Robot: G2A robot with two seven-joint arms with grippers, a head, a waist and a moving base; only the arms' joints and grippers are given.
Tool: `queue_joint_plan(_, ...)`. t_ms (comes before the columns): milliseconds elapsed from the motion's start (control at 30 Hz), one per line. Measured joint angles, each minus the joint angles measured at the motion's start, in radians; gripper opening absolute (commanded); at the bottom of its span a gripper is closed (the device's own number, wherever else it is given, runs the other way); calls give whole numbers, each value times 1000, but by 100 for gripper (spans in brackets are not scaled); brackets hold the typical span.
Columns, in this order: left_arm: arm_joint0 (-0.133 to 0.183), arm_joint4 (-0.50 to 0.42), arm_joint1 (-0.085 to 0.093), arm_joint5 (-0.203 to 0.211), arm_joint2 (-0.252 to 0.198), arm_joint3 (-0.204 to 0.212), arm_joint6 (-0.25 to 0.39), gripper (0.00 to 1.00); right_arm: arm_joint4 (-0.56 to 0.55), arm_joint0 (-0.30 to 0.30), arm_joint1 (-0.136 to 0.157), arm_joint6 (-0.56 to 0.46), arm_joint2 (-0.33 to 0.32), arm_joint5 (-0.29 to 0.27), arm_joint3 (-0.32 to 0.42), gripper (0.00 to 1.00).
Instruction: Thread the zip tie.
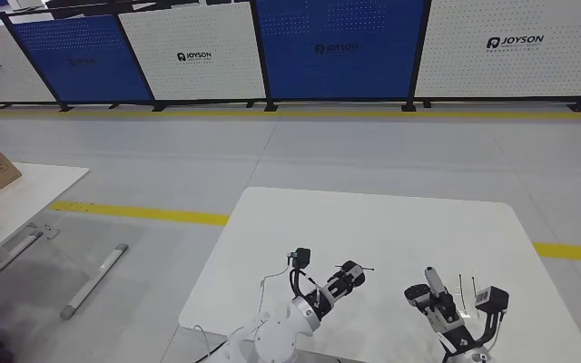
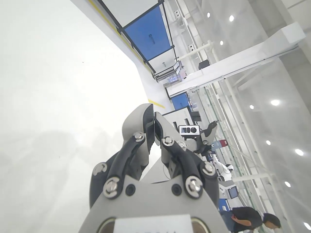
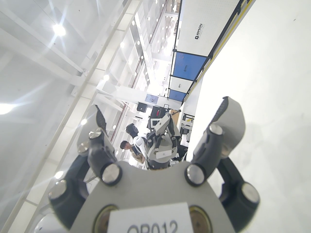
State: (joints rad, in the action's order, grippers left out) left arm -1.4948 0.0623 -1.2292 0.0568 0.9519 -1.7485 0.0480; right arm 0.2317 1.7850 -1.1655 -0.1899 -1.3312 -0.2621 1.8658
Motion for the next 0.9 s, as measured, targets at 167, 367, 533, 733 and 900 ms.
queue_joint_plan(167, 0, 0, 0, 0, 0, 0, 0, 0, 0, 0, 0, 0, 0, 0, 0, 100)
queue_joint_plan(367, 0, 0, 0, 0, 0, 0, 0, 0, 0, 0, 0, 0, 0, 0, 0, 100)
queue_joint_plan(533, -2, -24, -1, 12, 11, 0, -17, 0, 0, 0, 0, 0, 0, 0, 0, 100)
queue_joint_plan(733, -28, -119, 5, 54, 59, 14, 20, 0, 0, 0, 0, 0, 0, 0, 0, 100)
queue_joint_plan(900, -30, -41, 17, 9, 50, 19, 151, 0, 0, 0, 0, 0, 0, 0, 0, 100)
